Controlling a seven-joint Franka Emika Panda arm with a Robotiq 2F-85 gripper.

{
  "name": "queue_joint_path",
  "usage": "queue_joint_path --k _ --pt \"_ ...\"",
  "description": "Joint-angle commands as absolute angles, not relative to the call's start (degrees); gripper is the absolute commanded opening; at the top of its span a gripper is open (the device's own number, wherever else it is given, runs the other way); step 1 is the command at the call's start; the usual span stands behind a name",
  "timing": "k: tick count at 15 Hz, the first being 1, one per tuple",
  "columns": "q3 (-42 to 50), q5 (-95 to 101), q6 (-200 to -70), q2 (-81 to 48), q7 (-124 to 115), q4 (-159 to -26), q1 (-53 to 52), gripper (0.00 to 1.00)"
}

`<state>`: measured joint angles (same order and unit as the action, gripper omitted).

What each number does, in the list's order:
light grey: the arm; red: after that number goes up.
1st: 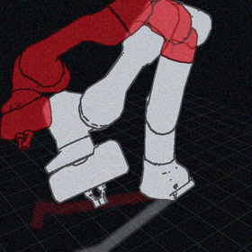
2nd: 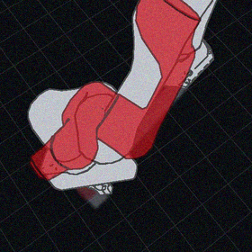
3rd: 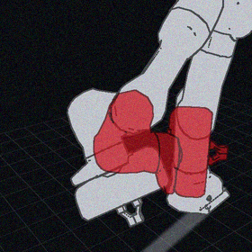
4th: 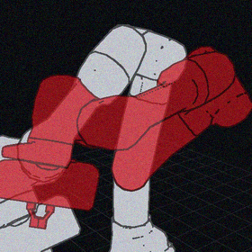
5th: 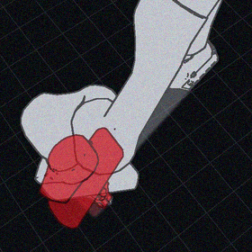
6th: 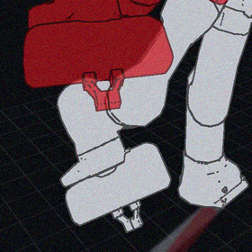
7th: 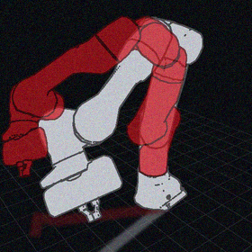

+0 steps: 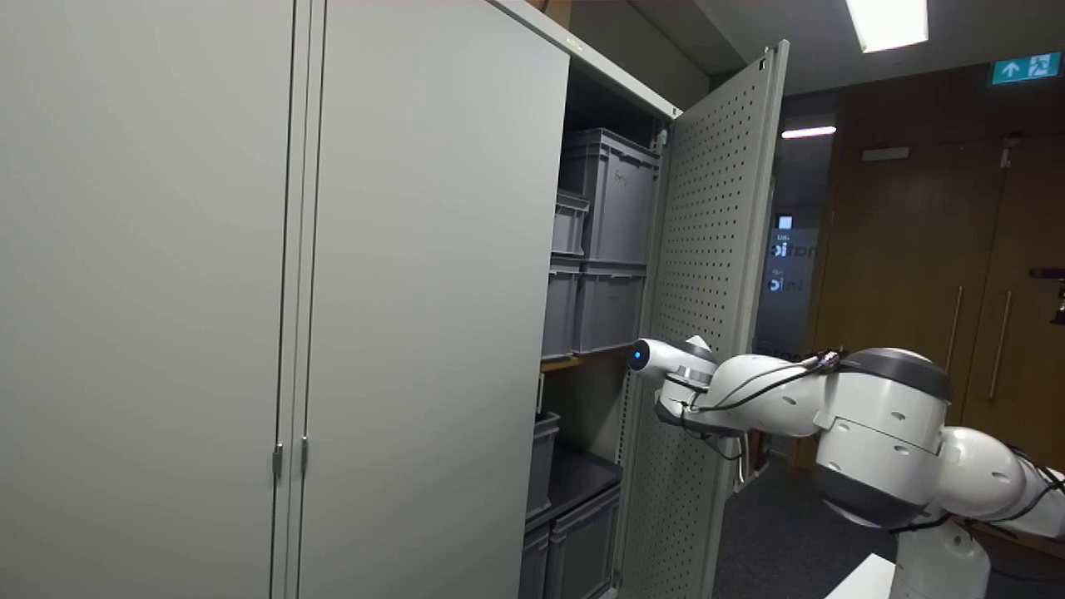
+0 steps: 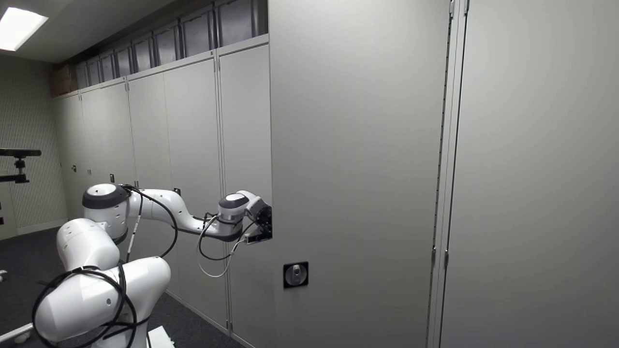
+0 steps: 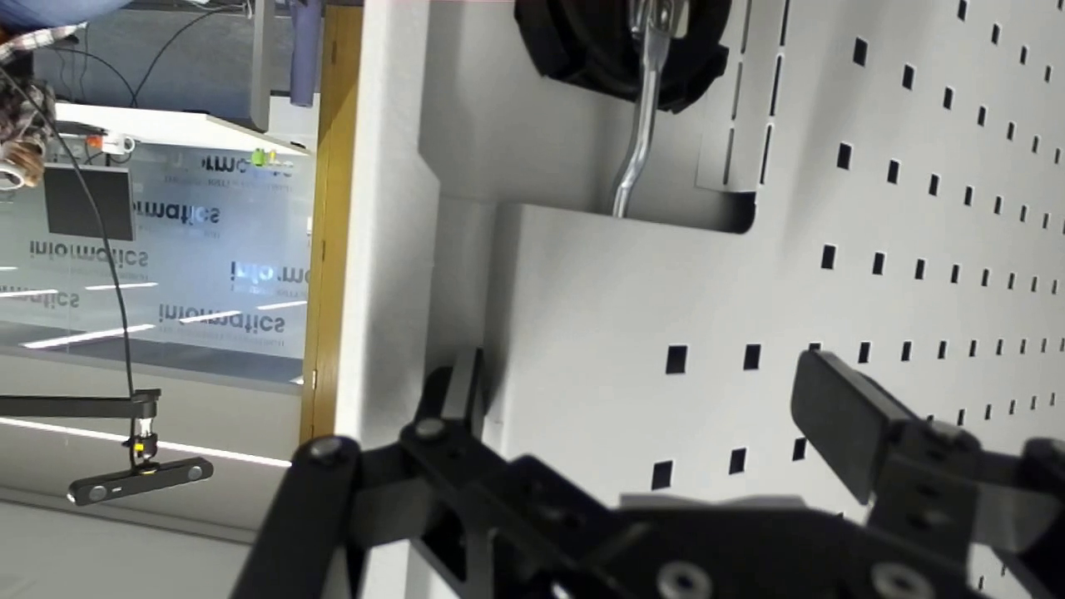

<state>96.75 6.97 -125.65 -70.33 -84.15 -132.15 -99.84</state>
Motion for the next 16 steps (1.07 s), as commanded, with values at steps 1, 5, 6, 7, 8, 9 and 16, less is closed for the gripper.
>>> queue_joint_path --k 1,5,6,7,8,9,16 --pt "98.83 6.74 -128.77 -68.88 -81.7 -135.56 -100.98 1.0" --pt "98.93 6.51 -129.42 -69.08 -81.33 -136.45 -100.78 1.0" --pt "98.94 6.44 -129.7 -69.11 -81.18 -136.7 -100.77 1.0" --pt "98.93 6.37 -129.87 -69.16 -81.08 -136.85 -100.71 1.0" --pt "98.99 6.28 -130.12 -69.15 -80.94 -137.07 -100.68 1.0" --pt "98.97 6.15 -130.26 -69.18 -80.86 -137.19 -100.58 1.0" --pt "99.39 5.32 -131.57 -69.4 -80.11 -138.27 -100.33 1.0"
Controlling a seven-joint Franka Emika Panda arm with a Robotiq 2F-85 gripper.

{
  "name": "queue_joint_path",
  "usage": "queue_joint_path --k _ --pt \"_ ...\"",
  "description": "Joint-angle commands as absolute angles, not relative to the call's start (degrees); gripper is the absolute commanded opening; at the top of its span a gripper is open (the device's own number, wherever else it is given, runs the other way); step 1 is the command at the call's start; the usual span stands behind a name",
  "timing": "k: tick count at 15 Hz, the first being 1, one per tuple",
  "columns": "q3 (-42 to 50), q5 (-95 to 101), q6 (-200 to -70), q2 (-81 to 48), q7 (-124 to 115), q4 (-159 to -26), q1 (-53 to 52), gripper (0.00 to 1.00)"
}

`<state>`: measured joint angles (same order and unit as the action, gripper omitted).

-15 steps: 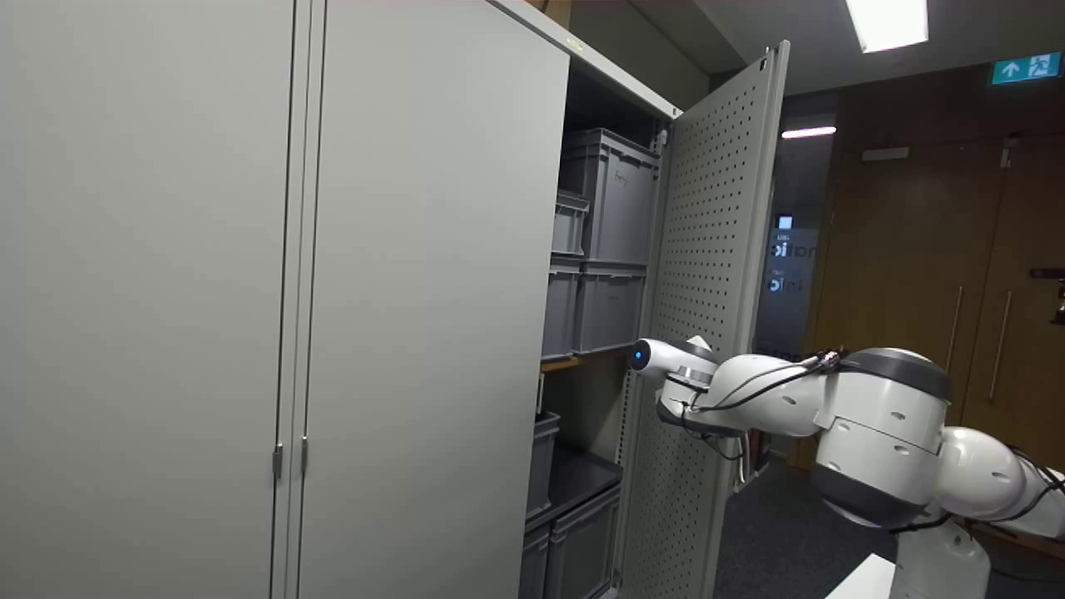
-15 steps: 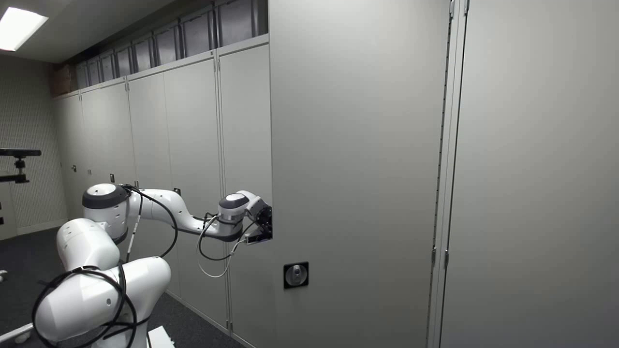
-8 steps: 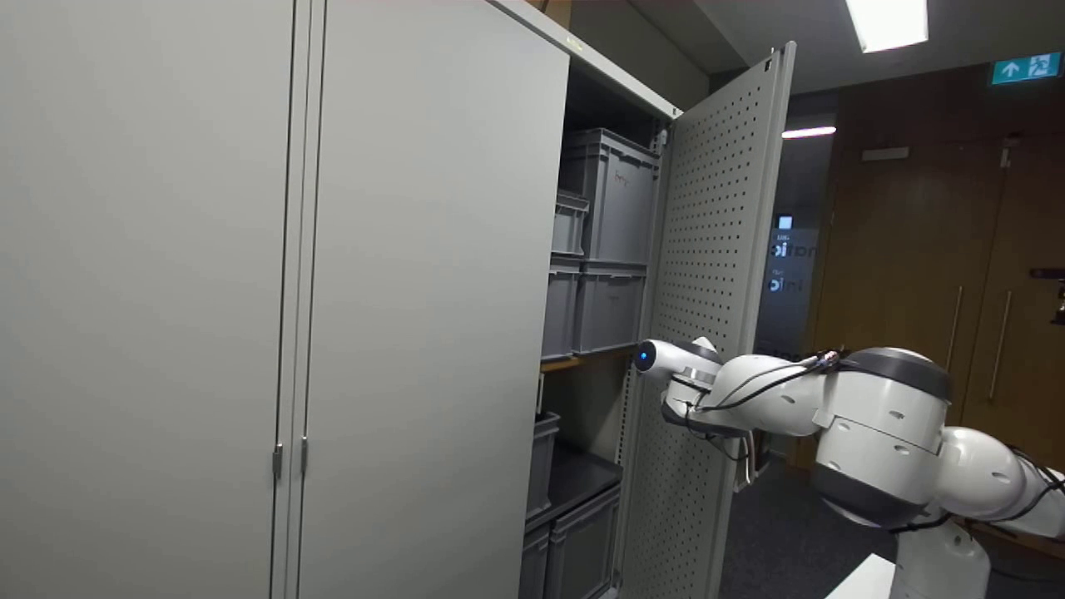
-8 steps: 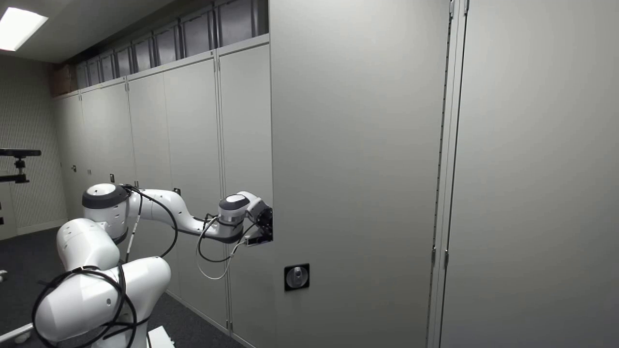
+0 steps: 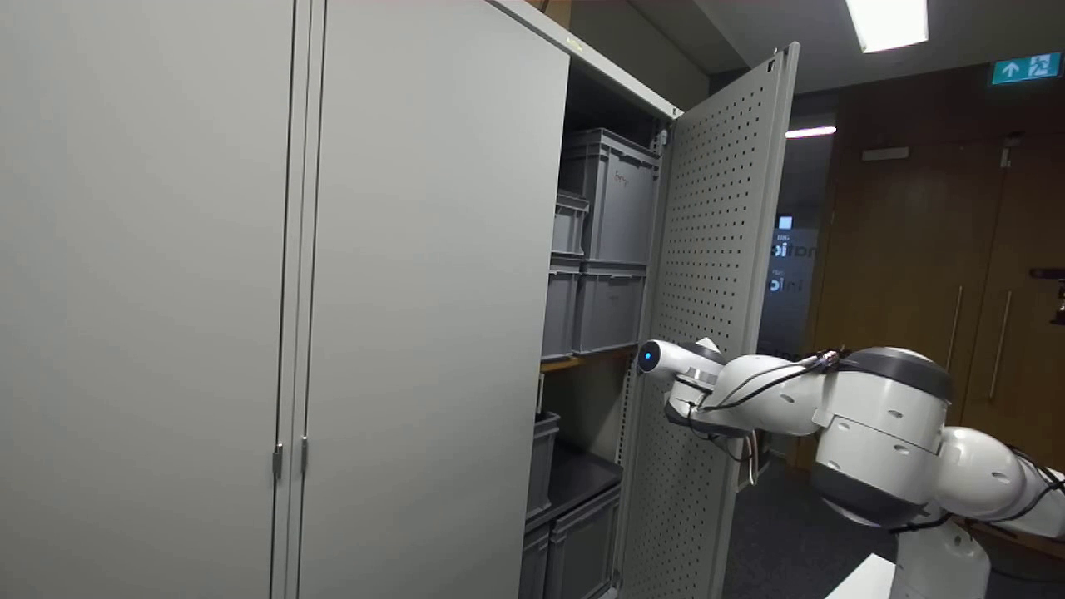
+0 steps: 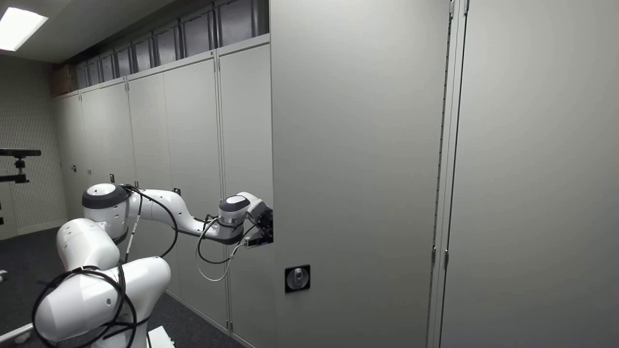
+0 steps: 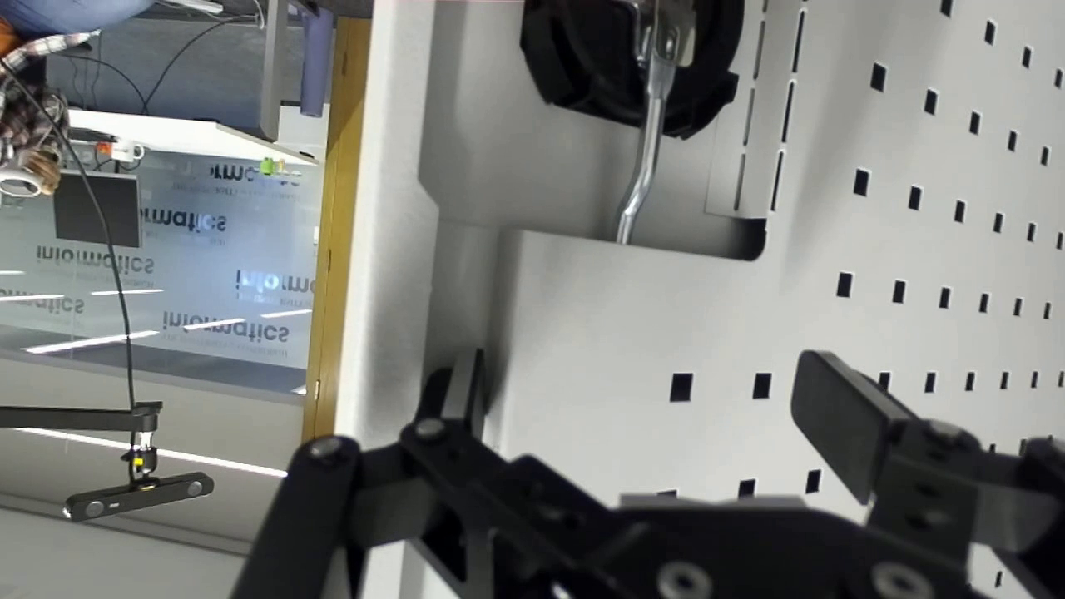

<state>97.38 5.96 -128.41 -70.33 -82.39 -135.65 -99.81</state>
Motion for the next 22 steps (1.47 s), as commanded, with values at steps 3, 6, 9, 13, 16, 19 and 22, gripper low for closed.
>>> queue_joint_path --k 3,6,9,13,16,19,22 --pt "99.72 4.99 -131.91 -69.51 -80.02 -138.7 -100.24 1.0" --pt "99.99 4.68 -132.47 -69.56 -79.91 -139.19 -99.97 1.0" --pt "100.24 4.38 -132.85 -69.58 -79.71 -139.46 -99.68 1.0" --pt "100.39 4.04 -133.8 -69.54 -79.52 -139.96 -99.23 1.0" --pt "100.48 3.78 -134.19 -69.48 -79.38 -140.13 -98.78 1.0" --pt "100.6 3.49 -134.3 -69.4 -79.2 -140.17 -98.31 1.0" --pt "100.78 2.77 -134.54 -69.32 -78.67 -140.3 -97.81 1.0"
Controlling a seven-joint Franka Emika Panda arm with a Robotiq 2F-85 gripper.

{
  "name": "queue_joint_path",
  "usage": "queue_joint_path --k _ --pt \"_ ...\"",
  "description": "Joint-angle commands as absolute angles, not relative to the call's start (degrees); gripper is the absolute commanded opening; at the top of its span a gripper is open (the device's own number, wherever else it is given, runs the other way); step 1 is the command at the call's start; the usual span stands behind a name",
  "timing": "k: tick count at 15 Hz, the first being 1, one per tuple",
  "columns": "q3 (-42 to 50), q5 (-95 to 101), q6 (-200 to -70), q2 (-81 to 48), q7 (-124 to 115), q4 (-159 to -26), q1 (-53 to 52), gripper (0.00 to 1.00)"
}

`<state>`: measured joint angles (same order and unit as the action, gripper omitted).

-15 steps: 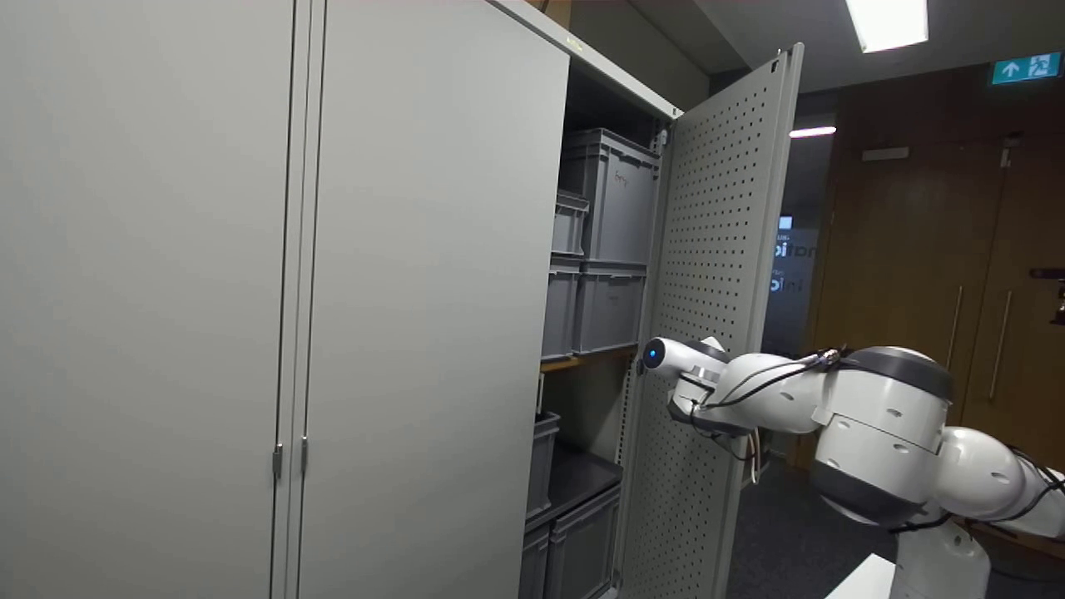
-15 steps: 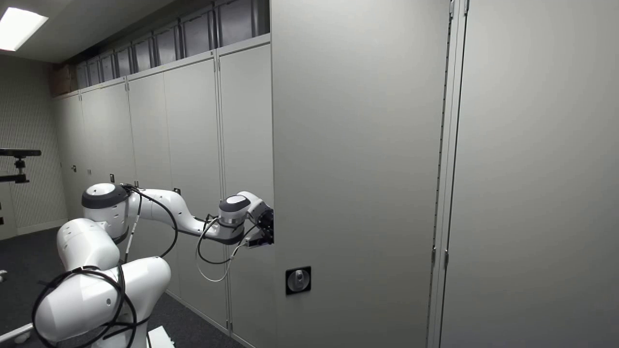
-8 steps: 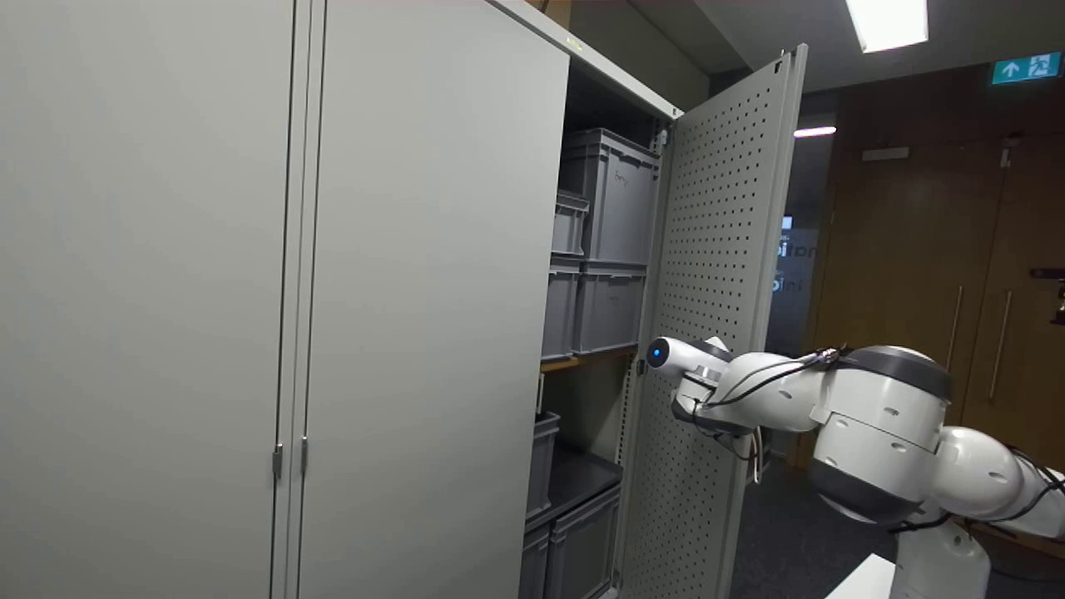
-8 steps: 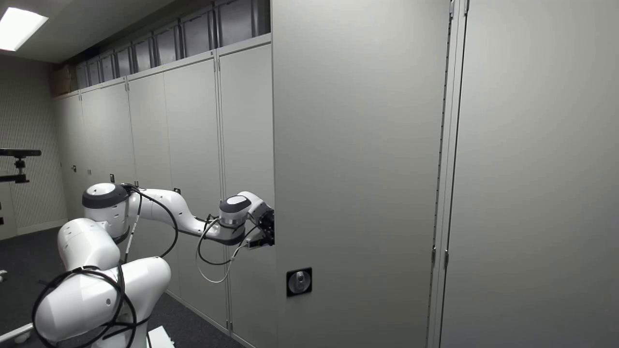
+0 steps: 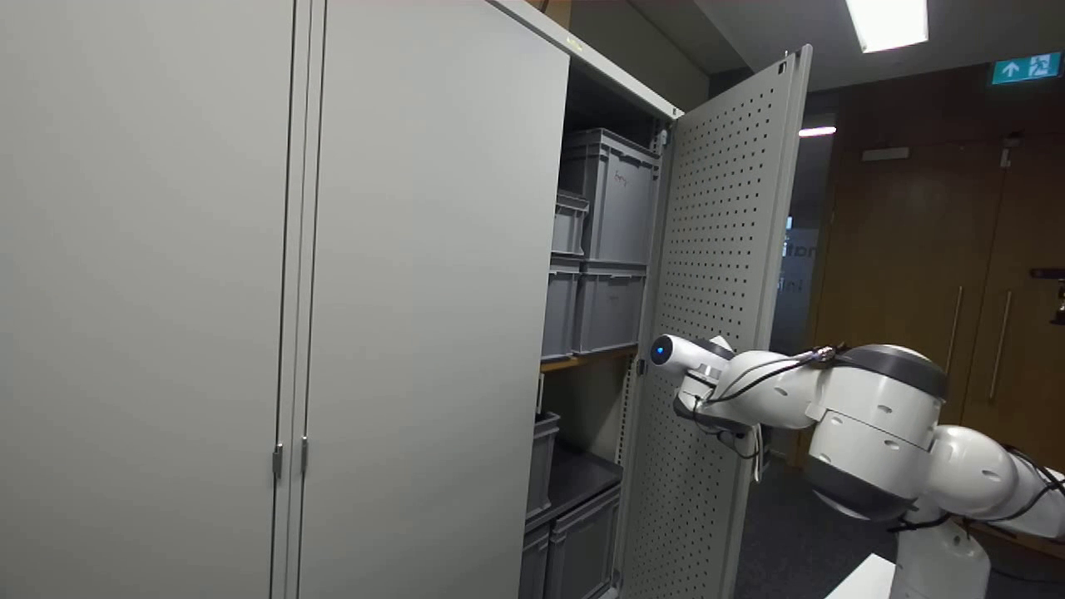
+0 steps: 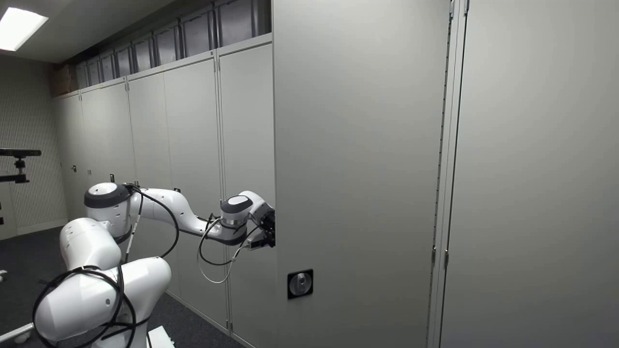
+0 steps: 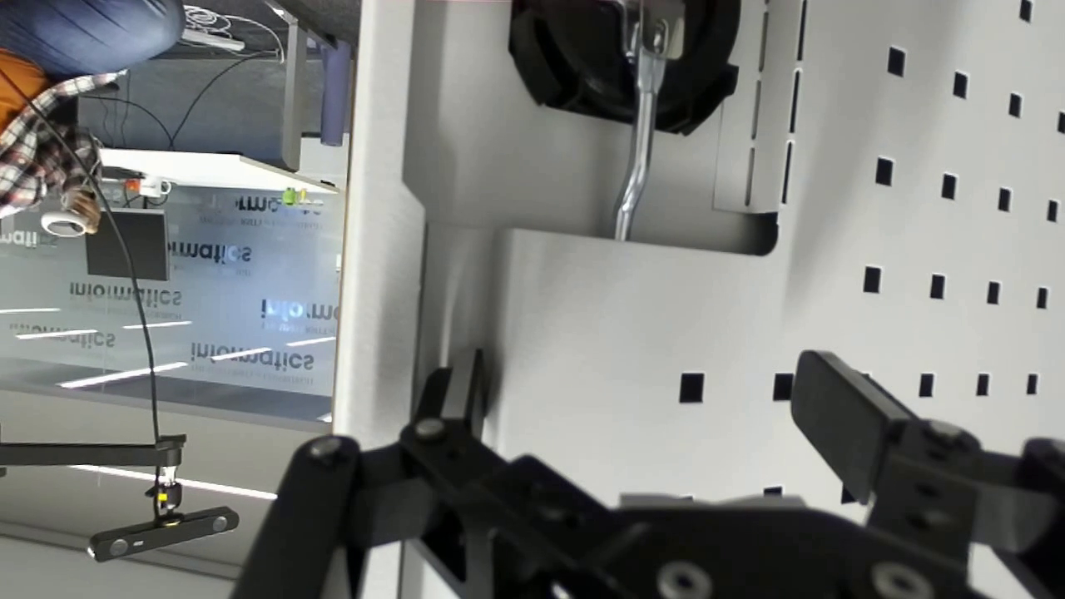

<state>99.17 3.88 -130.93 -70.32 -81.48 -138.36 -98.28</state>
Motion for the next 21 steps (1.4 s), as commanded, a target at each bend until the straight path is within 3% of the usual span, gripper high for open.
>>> queue_joint_path --k 1,21 --pt "100.86 2.5 -134.52 -69.31 -78.37 -140.29 -97.65 1.0" --pt "101.52 -1.01 -142.95 -69.62 -72.91 -144.24 -94.2 1.0"
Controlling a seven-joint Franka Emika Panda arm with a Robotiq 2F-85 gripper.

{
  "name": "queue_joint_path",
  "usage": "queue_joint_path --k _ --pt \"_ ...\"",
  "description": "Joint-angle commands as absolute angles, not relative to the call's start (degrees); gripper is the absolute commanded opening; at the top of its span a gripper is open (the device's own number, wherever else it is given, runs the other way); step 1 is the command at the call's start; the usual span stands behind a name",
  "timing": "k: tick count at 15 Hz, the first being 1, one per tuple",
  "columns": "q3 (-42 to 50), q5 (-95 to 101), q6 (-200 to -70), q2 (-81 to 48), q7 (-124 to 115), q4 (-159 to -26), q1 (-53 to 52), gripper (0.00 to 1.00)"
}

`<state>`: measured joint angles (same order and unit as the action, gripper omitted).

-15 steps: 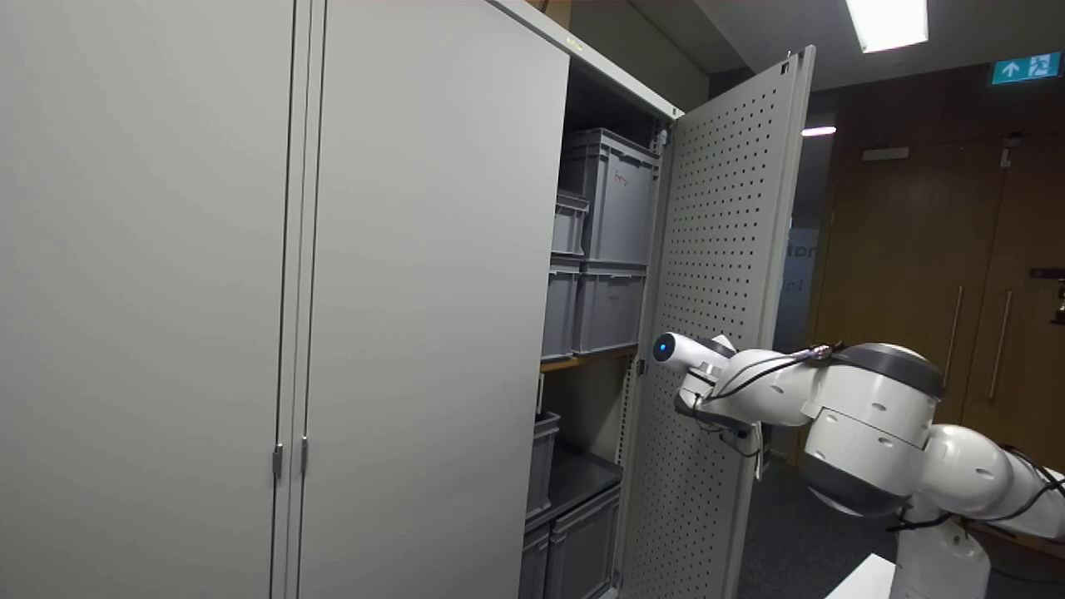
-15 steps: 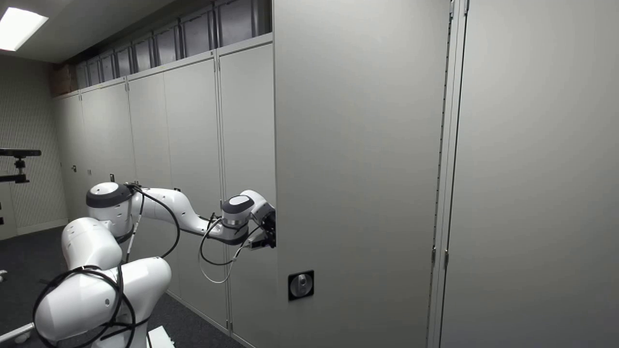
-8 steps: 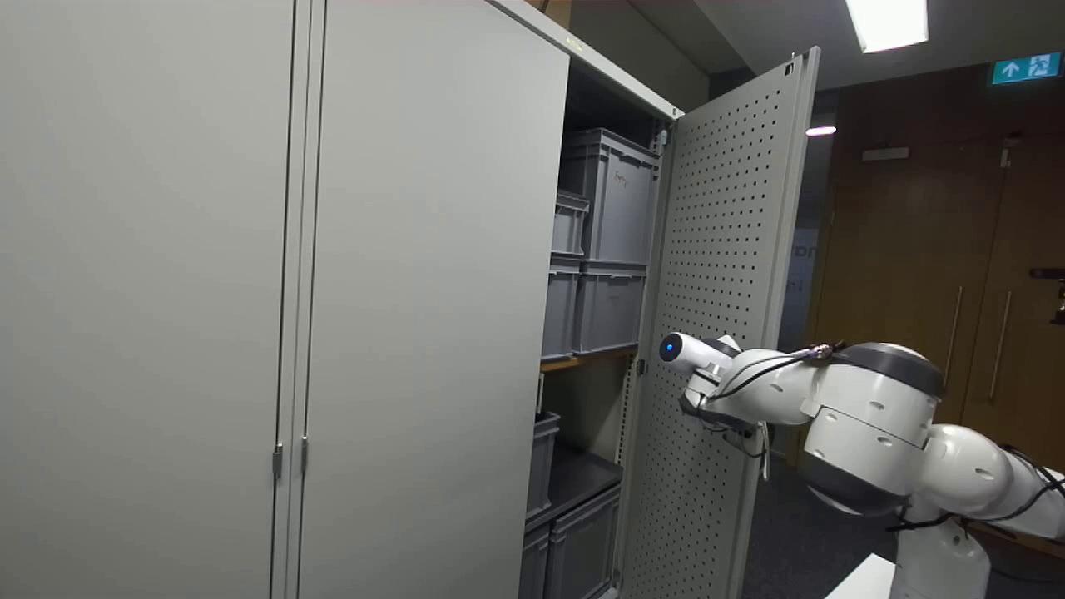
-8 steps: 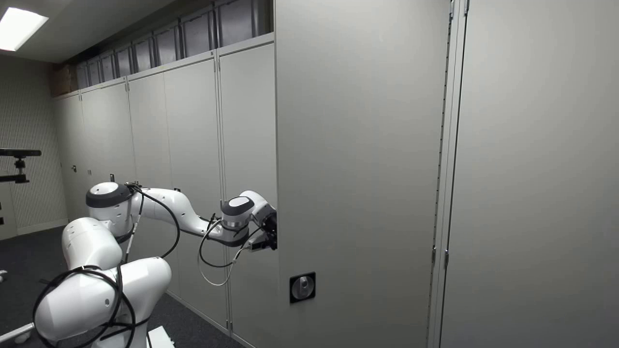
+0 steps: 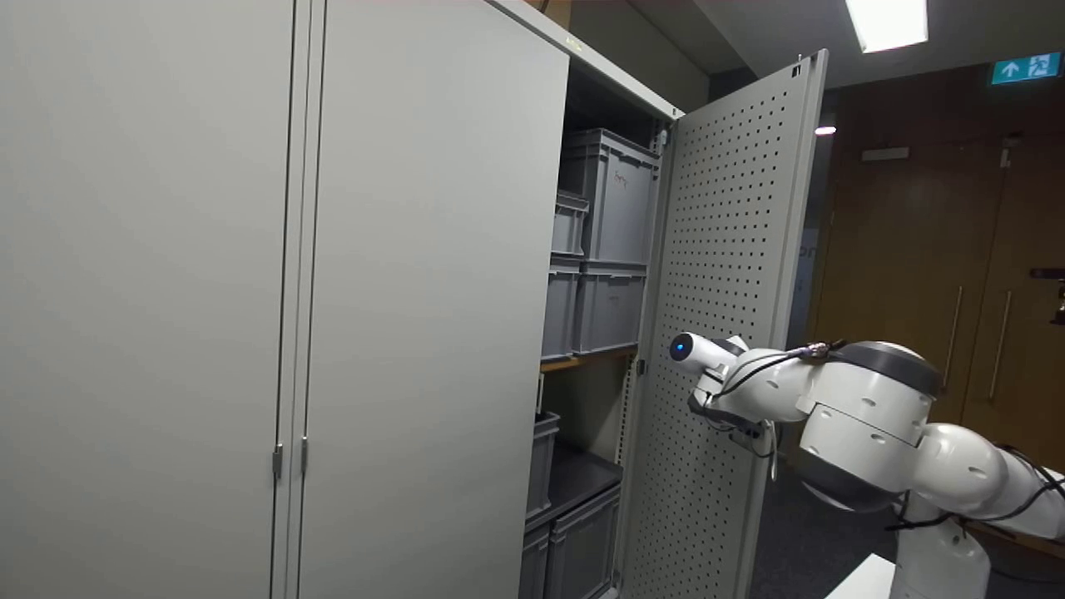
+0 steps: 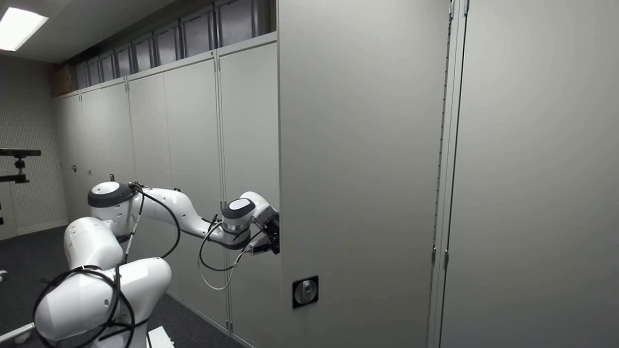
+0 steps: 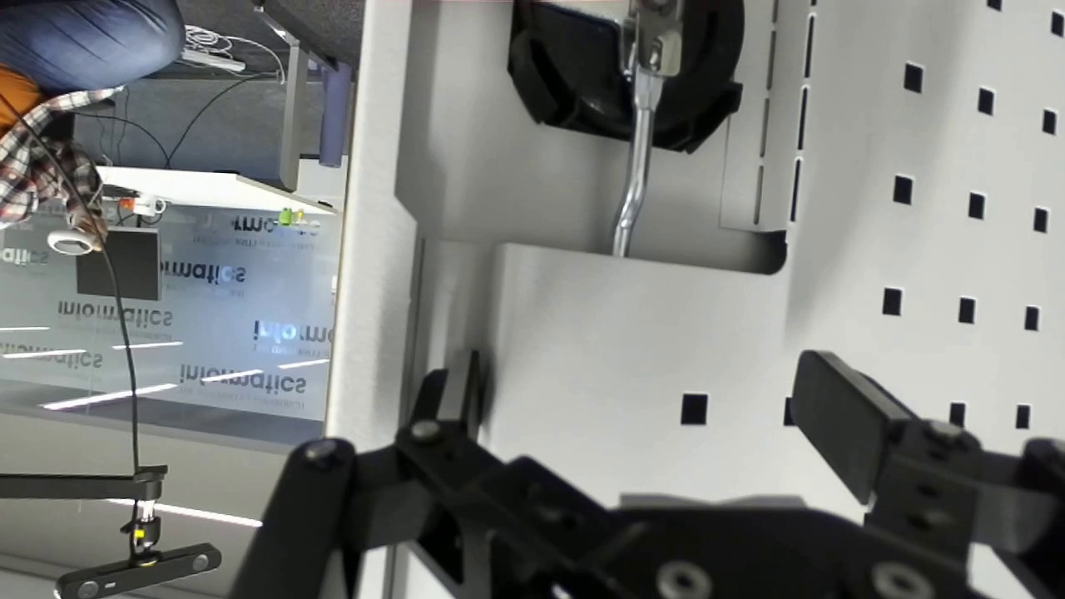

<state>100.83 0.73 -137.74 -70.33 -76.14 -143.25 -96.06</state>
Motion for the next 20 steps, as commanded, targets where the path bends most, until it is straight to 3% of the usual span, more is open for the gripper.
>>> queue_joint_path --k 1,20 --pt "101.49 -1.21 -142.98 -69.58 -72.63 -144.22 -93.82 1.0" --pt "100.66 -4.23 -138.52 -71.41 -71.43 -143.39 -92.57 1.0"
